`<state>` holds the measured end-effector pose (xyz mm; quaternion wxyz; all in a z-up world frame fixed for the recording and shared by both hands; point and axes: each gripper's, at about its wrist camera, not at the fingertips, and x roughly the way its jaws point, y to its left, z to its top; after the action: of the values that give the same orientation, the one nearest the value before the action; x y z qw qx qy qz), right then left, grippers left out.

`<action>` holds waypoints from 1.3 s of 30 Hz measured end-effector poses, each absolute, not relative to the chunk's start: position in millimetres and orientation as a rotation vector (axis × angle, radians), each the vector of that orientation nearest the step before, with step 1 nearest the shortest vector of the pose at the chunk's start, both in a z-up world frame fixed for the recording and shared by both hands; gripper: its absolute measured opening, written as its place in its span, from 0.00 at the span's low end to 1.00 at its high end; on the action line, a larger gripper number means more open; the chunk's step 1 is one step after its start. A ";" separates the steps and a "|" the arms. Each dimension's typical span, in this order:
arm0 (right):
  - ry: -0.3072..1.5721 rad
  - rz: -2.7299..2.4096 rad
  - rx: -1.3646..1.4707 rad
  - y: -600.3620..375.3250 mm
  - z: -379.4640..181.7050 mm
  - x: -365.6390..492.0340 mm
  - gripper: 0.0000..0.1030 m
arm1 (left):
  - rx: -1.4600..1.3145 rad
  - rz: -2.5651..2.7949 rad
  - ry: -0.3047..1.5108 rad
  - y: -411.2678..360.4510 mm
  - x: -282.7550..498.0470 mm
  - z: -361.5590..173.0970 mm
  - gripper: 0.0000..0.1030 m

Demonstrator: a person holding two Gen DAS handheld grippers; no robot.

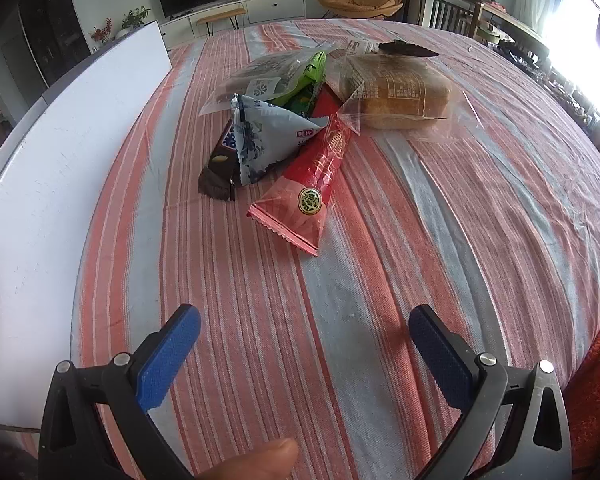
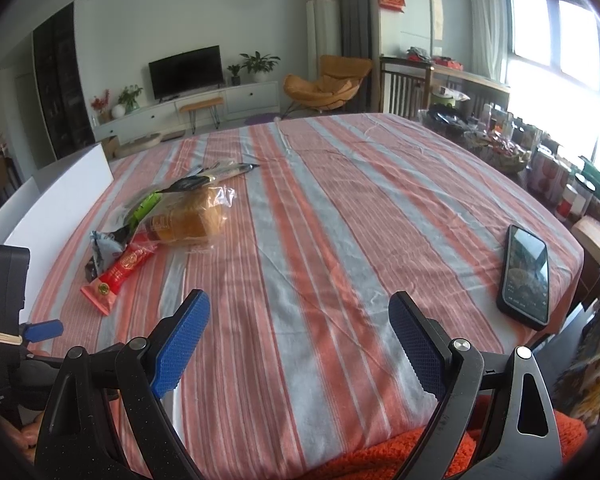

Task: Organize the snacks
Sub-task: 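Reach the left gripper to the red tube packet and grasp it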

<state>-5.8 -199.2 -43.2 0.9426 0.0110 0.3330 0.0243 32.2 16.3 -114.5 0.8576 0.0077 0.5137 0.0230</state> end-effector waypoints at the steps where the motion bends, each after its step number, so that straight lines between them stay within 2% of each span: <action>1: 0.679 0.049 0.023 -199.2 -43.2 -5.8 0.90 | 0.018 0.048 1.084 16.2 32.4 -115.6 1.00; 33: 0.692 0.052 0.044 -201.1 -45.9 -7.4 0.90 | 0.001 -0.012 1.053 25.1 27.9 -117.2 1.00; 39: 0.703 0.049 0.052 -200.3 -46.2 -8.7 0.90 | -0.042 -0.063 1.048 45.6 29.4 -105.3 1.00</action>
<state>-8.7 -200.3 -46.2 0.9382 0.0253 0.3444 0.0241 29.4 45.6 -105.3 0.8652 -0.0202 0.5001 -0.0300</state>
